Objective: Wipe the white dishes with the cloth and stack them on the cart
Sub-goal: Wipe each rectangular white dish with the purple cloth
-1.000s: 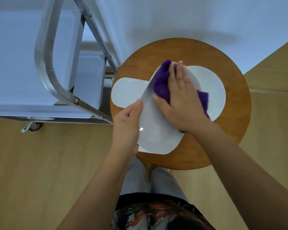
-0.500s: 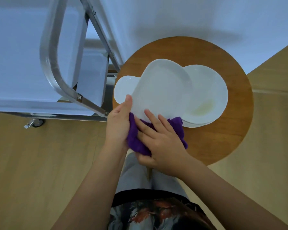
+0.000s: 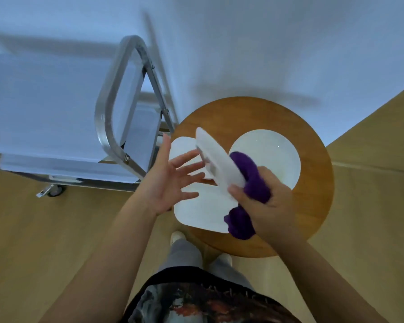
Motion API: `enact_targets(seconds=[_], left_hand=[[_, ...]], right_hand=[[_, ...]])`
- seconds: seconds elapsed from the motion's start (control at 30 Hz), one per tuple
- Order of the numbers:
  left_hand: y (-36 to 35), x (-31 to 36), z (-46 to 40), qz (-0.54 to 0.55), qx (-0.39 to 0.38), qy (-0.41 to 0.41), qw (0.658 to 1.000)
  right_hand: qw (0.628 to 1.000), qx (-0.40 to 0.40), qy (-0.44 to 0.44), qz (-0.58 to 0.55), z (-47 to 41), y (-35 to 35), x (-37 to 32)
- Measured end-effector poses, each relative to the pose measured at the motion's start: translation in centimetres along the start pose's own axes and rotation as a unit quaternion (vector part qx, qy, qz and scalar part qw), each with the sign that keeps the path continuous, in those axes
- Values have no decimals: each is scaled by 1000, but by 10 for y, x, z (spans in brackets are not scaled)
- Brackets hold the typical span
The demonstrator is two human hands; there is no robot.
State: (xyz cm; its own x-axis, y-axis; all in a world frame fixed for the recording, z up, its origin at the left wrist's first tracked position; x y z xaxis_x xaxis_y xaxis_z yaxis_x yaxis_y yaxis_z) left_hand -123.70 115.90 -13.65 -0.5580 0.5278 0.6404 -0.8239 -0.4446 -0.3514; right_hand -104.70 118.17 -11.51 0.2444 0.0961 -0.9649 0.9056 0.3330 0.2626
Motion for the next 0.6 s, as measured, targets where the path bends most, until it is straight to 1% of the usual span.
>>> enact_targets(seconds=[0.03, 0.07, 0.1, 0.13, 0.17, 0.2, 0.23, 0.27, 0.3, 0.33, 0.37, 0.4, 0.43, 0.47, 0.5, 0.53, 0.57, 0.6], left_hand=[[0, -3, 2, -54, 24, -1, 998], [0, -8, 4, -110, 53, 0, 992], [-2, -13, 6, -137, 67, -2, 988], [-3, -20, 7, -114, 50, -8, 992], [-3, -25, 7, -46, 10, -12, 999], [-5, -28, 6, 39, -35, -15, 998], [-6, -28, 7, 112, -66, -21, 991], [-8, -24, 8, 159, -91, -30, 983], [-8, -20, 7, 183, -104, -45, 977], [-11, -14, 8, 192, -110, -59, 973], [-14, -7, 11, 190, -116, -72, 972], [-17, 0, 14, 180, -115, -84, 973], [-19, 7, 18, 165, -109, -96, 976], [-22, 14, 22, 144, -100, -106, 979], [-24, 20, 24, 117, -91, -114, 982], [-28, 24, 26, 91, -88, -123, 984], [-34, 28, 28, 64, -85, -133, 985], [-42, 31, 29, 39, -78, -144, 986]], right_hand=[[988, -3, -90, -123, -5, 4, -5], [963, -3, -144, -228, -10, 8, -7], [934, 6, -171, -314, -15, 13, -8], [905, 22, -190, -380, -18, 17, -10], [881, 40, -213, -422, -20, 18, -10], [862, 53, -238, -445, -20, 18, -11], [848, 61, -259, -459, -19, 18, -11], [836, 69, -280, -467, -17, 20, -13], [827, 79, -303, -467, -18, 21, -11], [827, 90, -323, -451, -18, 22, -10], [844, 113, -333, -405, -17, 26, -9], [863, 157, -332, -347, -16, 30, -7], [878, 219, -316, -285, -15, 37, -7], [890, 277, -280, -231, -14, 44, -9], [905, 311, -217, -191, -11, 49, -17], [927, 314, -133, -158, -9, 51, -29], [952, 283, -42, -109, -7, 48, -43], [973, 226, 33, -30, -6, 39, -55]])
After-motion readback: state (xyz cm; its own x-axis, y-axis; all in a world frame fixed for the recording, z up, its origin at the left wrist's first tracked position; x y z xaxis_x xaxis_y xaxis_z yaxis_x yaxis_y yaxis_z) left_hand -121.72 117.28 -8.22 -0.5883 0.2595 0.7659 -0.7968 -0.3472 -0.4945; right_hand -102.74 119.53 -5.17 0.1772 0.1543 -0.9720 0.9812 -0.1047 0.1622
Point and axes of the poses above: each hand's wrist, its own z-axis away from the middle knuckle, its own y-axis out of the back of the hand, x = y × z, the point moved 1 cm from there along -z, towards the middle knuckle, and after that the axes turned 2 degrees about z, right-handed, at the moved point
